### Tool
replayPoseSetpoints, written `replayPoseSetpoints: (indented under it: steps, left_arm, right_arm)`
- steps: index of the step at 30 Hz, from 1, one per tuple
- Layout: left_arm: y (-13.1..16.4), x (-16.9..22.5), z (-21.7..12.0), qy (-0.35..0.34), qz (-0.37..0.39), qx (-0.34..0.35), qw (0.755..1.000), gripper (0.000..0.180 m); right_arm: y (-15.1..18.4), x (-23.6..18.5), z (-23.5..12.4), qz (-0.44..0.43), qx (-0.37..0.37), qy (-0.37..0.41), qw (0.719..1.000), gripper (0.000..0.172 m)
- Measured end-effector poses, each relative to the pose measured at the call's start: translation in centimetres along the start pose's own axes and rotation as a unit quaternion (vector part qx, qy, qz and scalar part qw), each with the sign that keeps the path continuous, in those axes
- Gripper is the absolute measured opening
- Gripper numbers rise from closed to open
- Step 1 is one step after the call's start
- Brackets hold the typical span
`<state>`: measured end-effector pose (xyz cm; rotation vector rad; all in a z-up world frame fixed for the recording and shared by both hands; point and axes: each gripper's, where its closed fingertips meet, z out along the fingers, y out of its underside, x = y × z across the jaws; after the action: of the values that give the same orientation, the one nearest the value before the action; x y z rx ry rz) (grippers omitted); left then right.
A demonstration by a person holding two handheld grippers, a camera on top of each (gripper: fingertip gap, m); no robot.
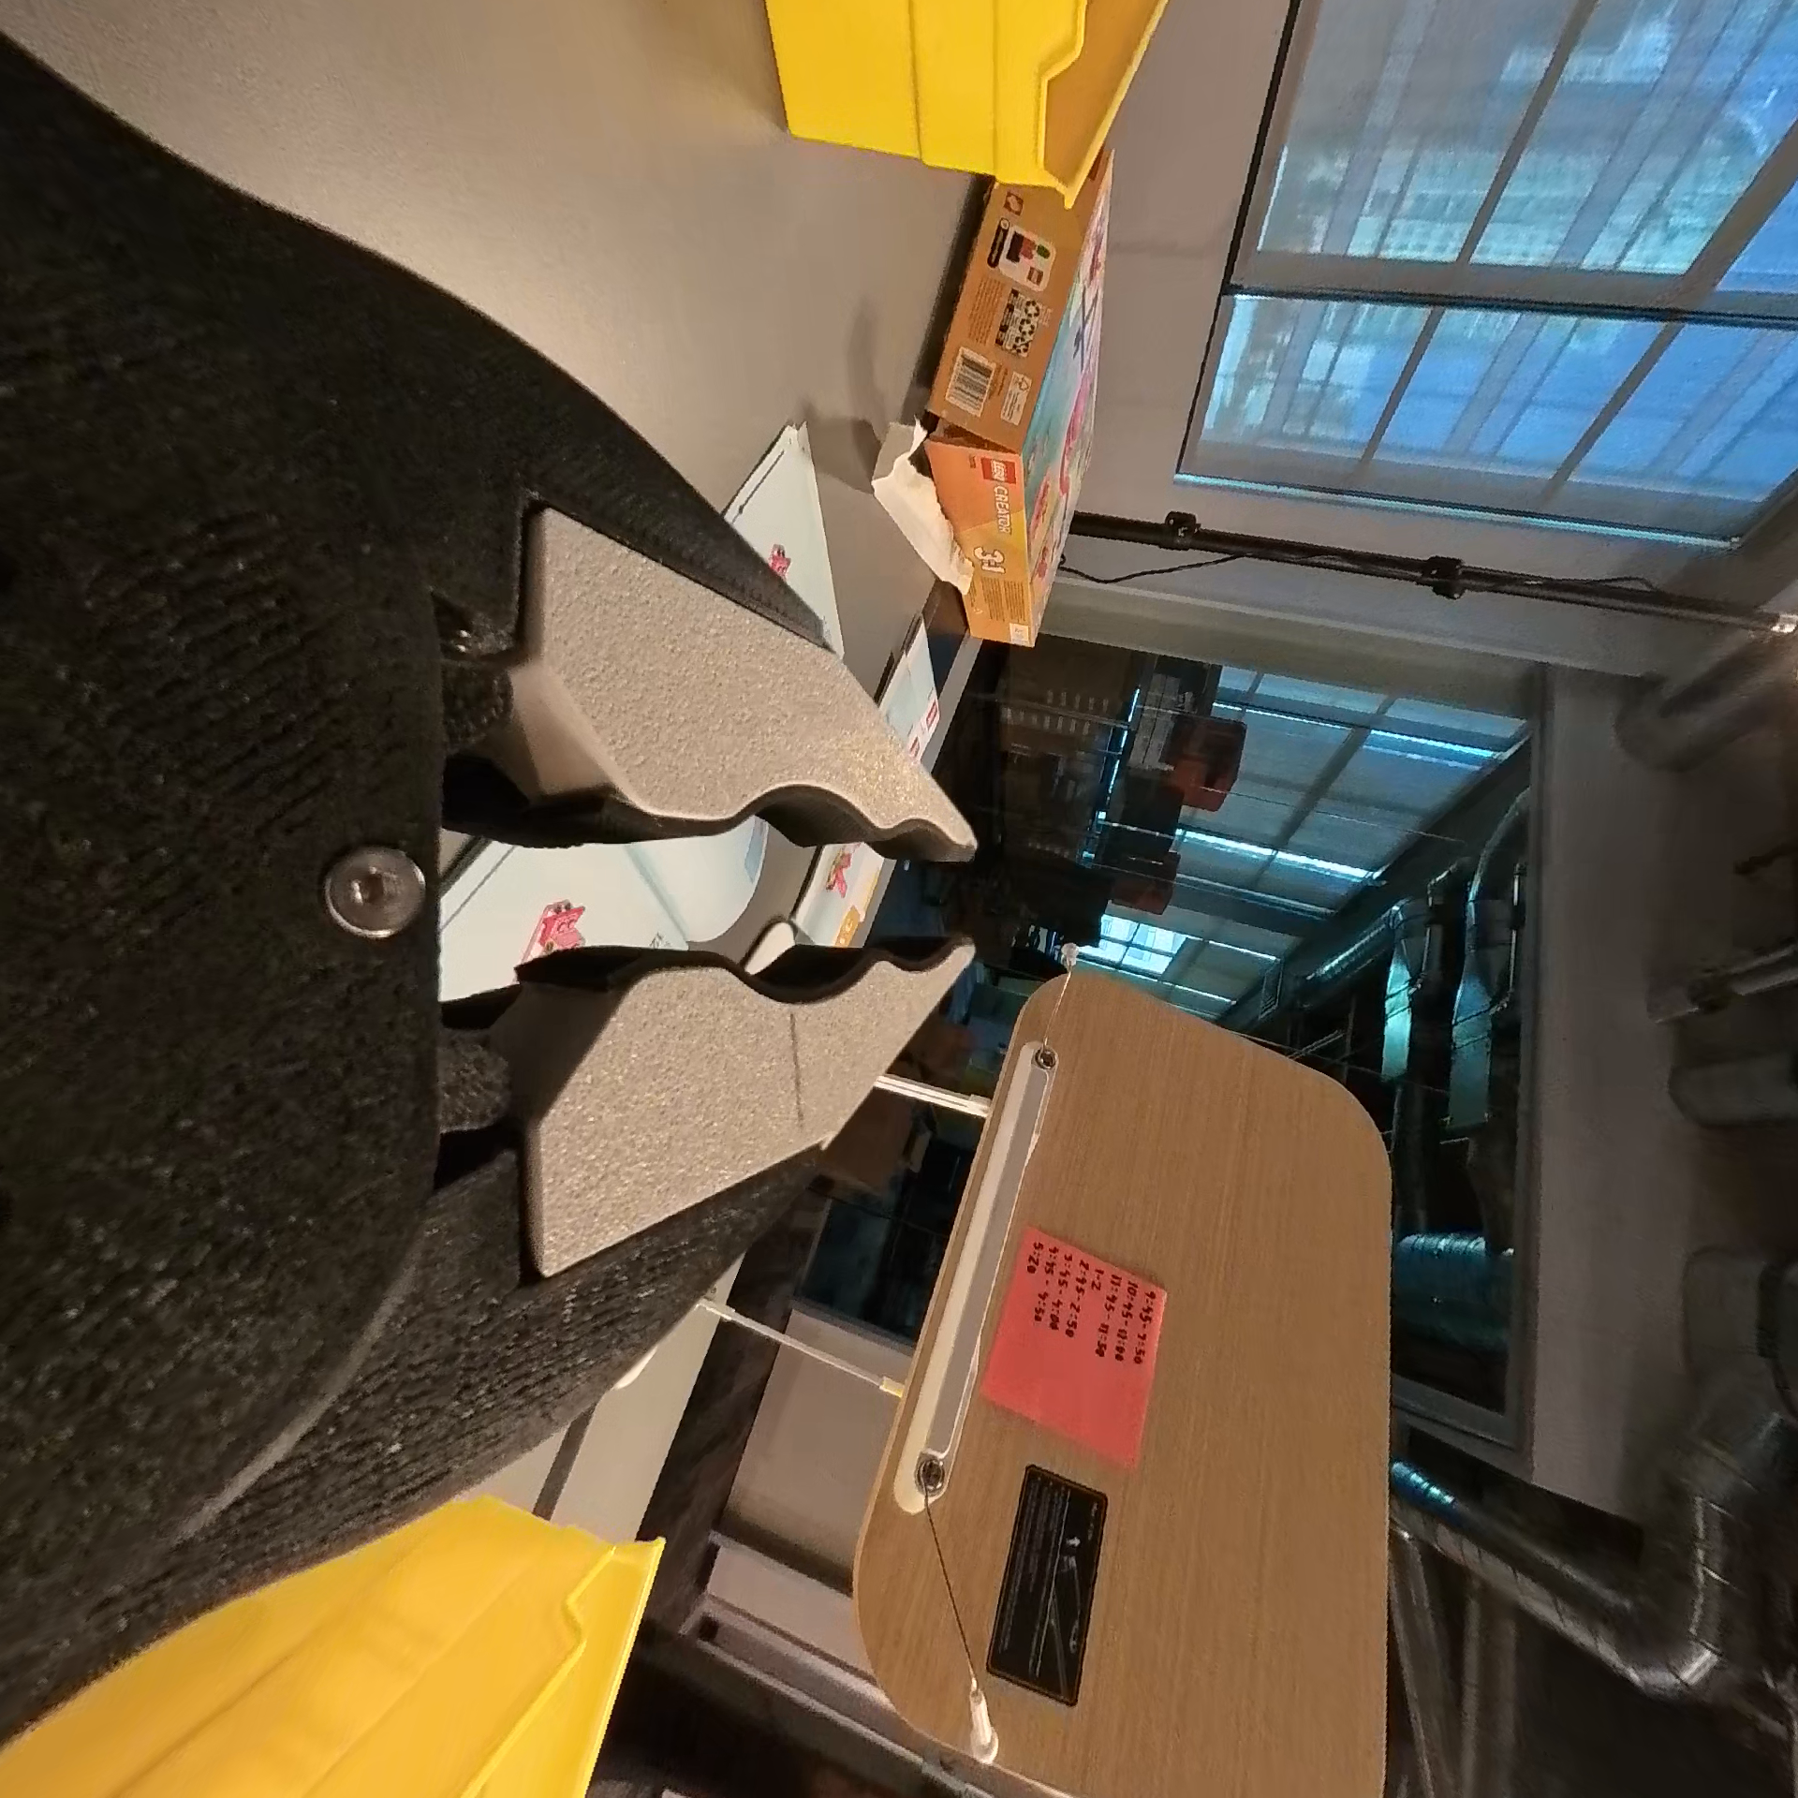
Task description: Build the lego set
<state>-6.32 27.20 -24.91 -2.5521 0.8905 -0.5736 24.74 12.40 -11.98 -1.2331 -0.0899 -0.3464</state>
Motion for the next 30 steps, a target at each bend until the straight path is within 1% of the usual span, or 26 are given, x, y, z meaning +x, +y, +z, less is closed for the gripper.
replayPoseSetpoints:
  steps: [1, 3, 4, 6, 8, 9, 10, 11, 12, 15, 18, 19, 20, 23, 26, 28, 30]
  left_arm:
    - [-0.2, 0.7, -0.6, 0.018, 0.012, 0.012, 1.000, 0.049]
    - [-0.5, 0.7, -2.8, 0.001, 0.053, 0.039, 0.998, 0.049]
    - [-0.3, 0.5, -3.8, -0.009, 0.072, 0.041, 0.997, 0.050]
    - [1.1, 0.6, -5.6, -0.015, 0.131, 0.014, 0.991, 0.054]
    - [3.1, 0.5, -6.7, -0.027, 0.218, -0.026, 0.975, 0.059]
    - [3.9, 0.0, -7.1, -0.049, 0.253, -0.043, 0.965, 0.064]
    - [4.7, -1.2, -7.4, -0.088, 0.269, -0.069, 0.957, 0.071]
    - [6.1, -1.7, -7.4, -0.095, 0.274, -0.109, 0.951, 0.083]
    - [7.2, -1.7, -7.3, -0.088, 0.278, -0.136, 0.947, 0.089]
    - [9.5, -0.7, -6.4, -0.033, 0.298, -0.161, 0.940, 0.098]
    - [10.0, -1.0, -5.5, -0.023, 0.318, -0.167, 0.933, 0.098]
    - [10.1, -0.8, -5.1, -0.016, 0.323, -0.169, 0.931, 0.097]
    - [9.9, -0.8, -4.8, -0.014, 0.332, -0.168, 0.928, 0.091]
    - [8.7, -1.4, -3.9, -0.047, 0.359, -0.171, 0.916, 0.062]
    - [7.8, -0.9, -3.2, -0.034, 0.364, -0.186, 0.912, 0.047]
    - [6.6, -0.7, -2.5, -0.027, 0.362, -0.179, 0.915, 0.025]
    - [4.9, -0.8, -1.6, -0.032, 0.347, -0.153, 0.925, 0.021]
  right_arm:
    - [0.0, 0.0, 0.0, 0.000, 0.000, 0.001, 1.000, 0.012]
    - [0.0, 0.1, 0.0, 0.003, 0.001, 0.001, 1.000, 0.012]
    - [0.0, 0.1, 0.0, 0.004, 0.001, 0.003, 1.000, 0.012]
    - [0.0, 0.2, 0.0, 0.004, 0.000, 0.004, 1.000, 0.012]
    - [0.0, 0.1, 0.0, 0.003, 0.001, 0.003, 1.000, 0.012]
    - [0.1, 0.0, 0.0, 0.003, 0.000, 0.002, 1.000, 0.012]
    - [0.1, 0.0, 0.0, 0.004, -0.001, 0.001, 1.000, 0.012]
    - [0.2, 0.0, 0.0, 0.004, -0.002, 0.002, 1.000, 0.012]
    - [0.1, 0.0, 0.0, 0.004, 0.000, 0.002, 1.000, 0.012]
    - [0.0, 0.0, -0.1, 0.004, 0.003, 0.002, 1.000, 0.013]
    - [0.1, 0.0, -0.1, 0.002, 0.002, 0.002, 1.000, 0.013]
    - [0.0, -0.1, -0.1, 0.001, 0.002, 0.000, 1.000, 0.013]
    - [0.0, -0.2, -0.1, -0.001, 0.002, 0.000, 1.000, 0.013]
    - [0.0, -0.4, -0.1, -0.006, 0.001, -0.003, 1.000, 0.013]
    - [0.1, -0.4, 0.0, -0.009, -0.001, -0.003, 1.000, 0.013]
    - [0.1, -0.4, 0.0, -0.010, -0.002, -0.003, 1.000, 0.013]
    - [0.1, -0.8, 0.0, -0.020, -0.002, -0.009, 1.000, 0.012]
